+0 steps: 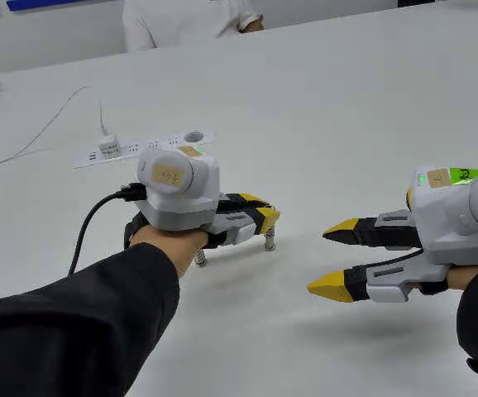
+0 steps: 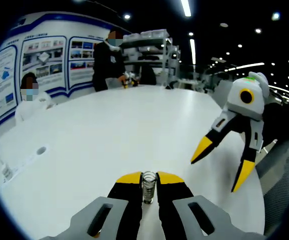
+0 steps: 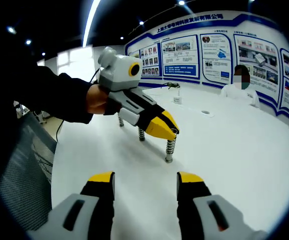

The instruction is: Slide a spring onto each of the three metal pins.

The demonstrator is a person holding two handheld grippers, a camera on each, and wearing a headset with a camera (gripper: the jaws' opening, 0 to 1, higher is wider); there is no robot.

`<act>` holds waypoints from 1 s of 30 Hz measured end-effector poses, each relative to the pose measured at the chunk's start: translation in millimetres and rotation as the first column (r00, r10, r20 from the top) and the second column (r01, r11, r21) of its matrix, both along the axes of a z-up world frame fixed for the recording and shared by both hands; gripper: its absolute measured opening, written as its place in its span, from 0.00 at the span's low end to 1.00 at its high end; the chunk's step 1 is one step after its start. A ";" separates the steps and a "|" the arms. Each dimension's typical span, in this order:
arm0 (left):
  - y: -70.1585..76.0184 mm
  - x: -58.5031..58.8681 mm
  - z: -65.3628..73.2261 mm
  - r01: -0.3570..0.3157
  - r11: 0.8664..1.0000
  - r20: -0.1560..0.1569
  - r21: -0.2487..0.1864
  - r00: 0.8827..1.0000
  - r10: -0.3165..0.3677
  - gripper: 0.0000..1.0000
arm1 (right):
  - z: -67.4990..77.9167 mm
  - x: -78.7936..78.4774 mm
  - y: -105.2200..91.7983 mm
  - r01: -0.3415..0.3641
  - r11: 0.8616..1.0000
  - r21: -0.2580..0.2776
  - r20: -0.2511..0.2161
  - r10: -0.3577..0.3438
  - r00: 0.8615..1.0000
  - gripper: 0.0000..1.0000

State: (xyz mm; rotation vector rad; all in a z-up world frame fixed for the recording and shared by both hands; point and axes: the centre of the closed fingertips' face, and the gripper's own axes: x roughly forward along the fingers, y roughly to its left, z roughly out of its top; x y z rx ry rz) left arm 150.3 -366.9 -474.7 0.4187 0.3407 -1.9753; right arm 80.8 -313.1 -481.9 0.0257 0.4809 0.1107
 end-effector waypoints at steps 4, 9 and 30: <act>-0.5 0.0 -3.3 -0.008 1.000 0.002 0.002 1.000 0.008 0.10 | -0.8 0.0 -0.2 -0.001 1.000 0.003 -0.001 0.001 1.000 0.51; -0.8 0.0 -7.9 -0.013 1.000 0.007 0.009 1.000 0.013 0.10 | -2.2 -0.2 -0.7 -0.001 1.000 0.004 -0.003 0.001 1.000 0.51; -1.2 0.3 -20.7 -0.026 0.999 0.029 0.031 0.999 0.025 0.10 | -4.6 -0.3 -0.9 -0.002 1.000 0.010 -0.006 0.002 1.000 0.51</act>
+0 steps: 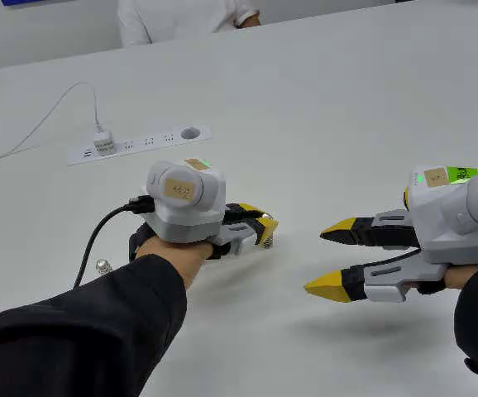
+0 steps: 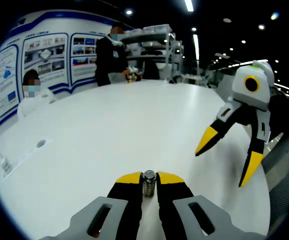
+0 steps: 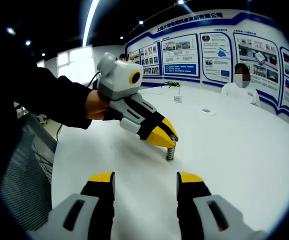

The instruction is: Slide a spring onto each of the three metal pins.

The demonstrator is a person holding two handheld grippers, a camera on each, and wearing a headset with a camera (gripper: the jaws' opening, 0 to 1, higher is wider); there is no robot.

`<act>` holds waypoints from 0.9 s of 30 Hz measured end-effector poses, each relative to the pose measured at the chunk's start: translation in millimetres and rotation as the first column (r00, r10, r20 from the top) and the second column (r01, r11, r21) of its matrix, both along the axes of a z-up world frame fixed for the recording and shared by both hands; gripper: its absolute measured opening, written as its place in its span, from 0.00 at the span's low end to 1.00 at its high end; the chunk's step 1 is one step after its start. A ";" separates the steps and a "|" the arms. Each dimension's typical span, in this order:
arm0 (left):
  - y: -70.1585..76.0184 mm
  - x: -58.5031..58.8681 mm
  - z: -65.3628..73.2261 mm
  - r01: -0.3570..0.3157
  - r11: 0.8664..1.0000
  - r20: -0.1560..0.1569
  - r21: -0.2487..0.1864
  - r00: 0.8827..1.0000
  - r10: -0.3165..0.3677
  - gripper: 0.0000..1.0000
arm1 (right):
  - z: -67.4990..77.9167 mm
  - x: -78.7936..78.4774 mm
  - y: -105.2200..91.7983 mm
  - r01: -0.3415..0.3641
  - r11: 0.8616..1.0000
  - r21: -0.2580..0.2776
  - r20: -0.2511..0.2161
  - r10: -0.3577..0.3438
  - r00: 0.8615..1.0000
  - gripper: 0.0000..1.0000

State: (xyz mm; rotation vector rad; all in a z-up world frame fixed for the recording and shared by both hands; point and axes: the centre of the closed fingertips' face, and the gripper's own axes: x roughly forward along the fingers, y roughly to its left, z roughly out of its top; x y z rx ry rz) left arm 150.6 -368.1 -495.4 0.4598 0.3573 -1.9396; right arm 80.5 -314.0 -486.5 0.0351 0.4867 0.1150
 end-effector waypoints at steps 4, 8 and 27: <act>-0.2 0.4 0.1 0.001 1.000 0.007 0.001 1.000 -0.001 0.11 | -0.2 0.1 0.2 -0.001 1.000 0.000 -0.001 0.001 1.000 0.51; 0.3 0.2 -0.2 0.002 1.000 0.011 0.004 1.000 -0.002 0.11 | -0.1 0.0 0.5 0.000 1.000 0.000 -0.001 0.000 1.000 0.51; 2.2 -1.3 13.1 -0.010 1.000 -0.004 -0.020 1.000 0.010 0.24 | -0.1 -0.1 2.6 -0.001 1.000 -0.003 -0.005 0.001 1.000 0.51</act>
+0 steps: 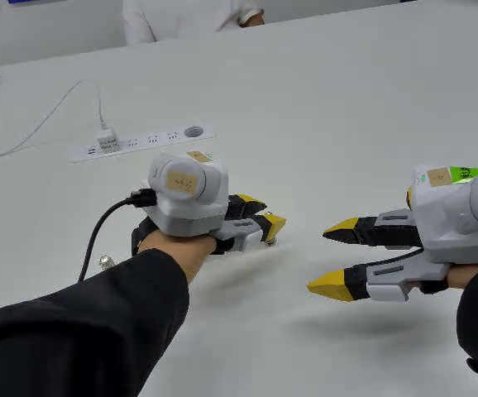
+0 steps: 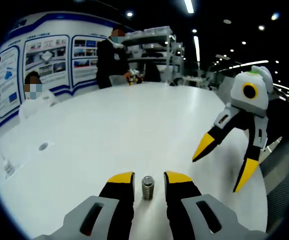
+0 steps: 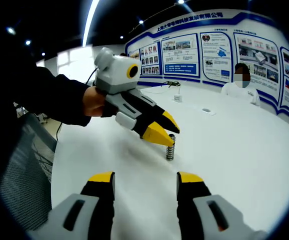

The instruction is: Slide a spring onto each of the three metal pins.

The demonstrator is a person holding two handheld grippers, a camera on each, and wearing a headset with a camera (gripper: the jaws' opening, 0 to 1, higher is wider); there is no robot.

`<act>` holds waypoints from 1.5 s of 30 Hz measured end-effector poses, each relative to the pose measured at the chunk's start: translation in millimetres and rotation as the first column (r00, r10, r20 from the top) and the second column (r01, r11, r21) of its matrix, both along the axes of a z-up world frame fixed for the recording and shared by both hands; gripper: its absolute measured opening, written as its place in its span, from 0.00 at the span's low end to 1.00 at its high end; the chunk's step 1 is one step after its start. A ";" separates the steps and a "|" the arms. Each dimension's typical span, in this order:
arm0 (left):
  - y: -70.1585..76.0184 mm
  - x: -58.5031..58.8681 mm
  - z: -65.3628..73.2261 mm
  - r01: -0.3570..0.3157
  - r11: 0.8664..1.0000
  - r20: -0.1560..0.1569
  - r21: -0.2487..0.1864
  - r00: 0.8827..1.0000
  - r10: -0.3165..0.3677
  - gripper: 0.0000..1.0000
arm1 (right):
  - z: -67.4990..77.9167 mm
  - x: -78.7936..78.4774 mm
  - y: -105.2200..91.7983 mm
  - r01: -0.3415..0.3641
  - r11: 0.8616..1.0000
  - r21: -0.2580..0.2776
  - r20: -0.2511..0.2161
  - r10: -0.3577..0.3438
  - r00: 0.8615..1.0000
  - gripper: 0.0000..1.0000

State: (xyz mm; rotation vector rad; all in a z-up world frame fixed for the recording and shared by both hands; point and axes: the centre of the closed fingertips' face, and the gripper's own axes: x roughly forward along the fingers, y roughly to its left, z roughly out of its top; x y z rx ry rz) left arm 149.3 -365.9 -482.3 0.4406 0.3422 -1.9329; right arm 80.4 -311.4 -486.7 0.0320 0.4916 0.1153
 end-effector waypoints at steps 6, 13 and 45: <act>3.1 -5.5 14.7 0.005 1.000 -0.009 -0.030 1.000 -0.005 0.28 | -0.3 0.6 0.9 -0.004 1.000 0.000 -0.001 0.004 1.000 0.51; 10.4 -9.9 29.6 0.019 0.998 -0.007 -0.057 1.000 -0.020 0.33 | -1.9 0.7 2.9 -0.013 1.000 0.000 -0.006 0.013 1.000 0.51; 63.2 -4.1 73.5 0.024 0.993 -0.063 -0.115 0.998 -0.031 0.51 | -1.8 3.3 5.7 -0.021 1.000 -0.011 -0.007 0.021 1.000 0.53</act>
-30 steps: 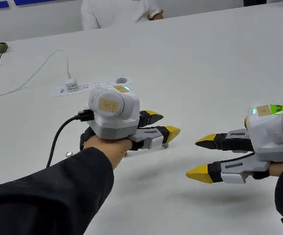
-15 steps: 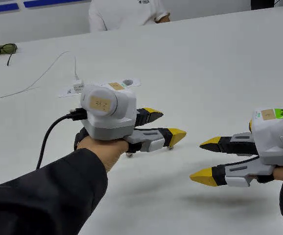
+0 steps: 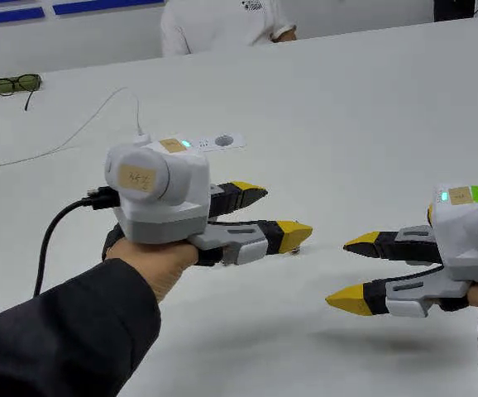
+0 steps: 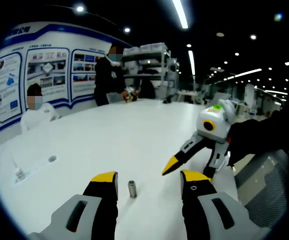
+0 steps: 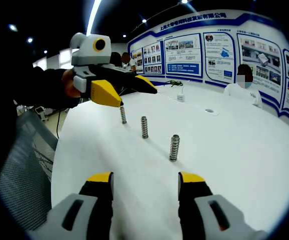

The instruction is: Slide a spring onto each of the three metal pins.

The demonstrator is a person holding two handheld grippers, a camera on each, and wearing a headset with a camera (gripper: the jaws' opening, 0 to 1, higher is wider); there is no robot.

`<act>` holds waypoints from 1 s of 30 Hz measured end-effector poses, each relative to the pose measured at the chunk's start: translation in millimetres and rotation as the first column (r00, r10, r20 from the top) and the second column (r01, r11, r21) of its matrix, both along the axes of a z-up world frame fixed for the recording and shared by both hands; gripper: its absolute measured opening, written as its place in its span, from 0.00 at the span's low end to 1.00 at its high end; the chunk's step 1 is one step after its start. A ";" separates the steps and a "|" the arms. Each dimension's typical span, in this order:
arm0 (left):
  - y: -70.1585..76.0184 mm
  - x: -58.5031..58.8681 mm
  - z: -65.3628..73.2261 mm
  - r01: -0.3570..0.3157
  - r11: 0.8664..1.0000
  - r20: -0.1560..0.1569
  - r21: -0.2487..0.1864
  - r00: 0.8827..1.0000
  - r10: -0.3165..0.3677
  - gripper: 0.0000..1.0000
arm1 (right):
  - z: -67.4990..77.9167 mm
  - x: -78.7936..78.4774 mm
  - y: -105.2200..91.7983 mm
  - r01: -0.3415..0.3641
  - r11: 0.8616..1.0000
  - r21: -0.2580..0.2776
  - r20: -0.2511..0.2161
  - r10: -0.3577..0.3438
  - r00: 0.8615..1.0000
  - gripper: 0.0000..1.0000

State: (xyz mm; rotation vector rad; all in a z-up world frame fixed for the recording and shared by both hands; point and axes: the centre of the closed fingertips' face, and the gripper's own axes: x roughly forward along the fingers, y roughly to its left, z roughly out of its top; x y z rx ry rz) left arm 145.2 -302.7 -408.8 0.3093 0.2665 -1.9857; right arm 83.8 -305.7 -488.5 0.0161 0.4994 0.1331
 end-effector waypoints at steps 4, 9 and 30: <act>11.0 6.7 1.6 -0.015 1.000 0.003 -0.004 1.000 0.015 0.52 | 0.5 0.5 -0.7 0.002 1.000 -0.001 0.002 -0.002 1.000 0.54; 24.4 13.3 3.4 -0.034 0.999 -0.004 -0.010 0.999 0.034 0.53 | 1.0 1.4 -0.7 0.001 1.000 -0.004 0.003 -0.001 1.000 0.55; 91.2 54.9 -20.4 -0.163 0.986 -0.023 0.027 0.986 0.163 0.59 | 2.2 3.8 -1.7 0.008 1.000 -0.026 0.004 -0.008 1.000 0.60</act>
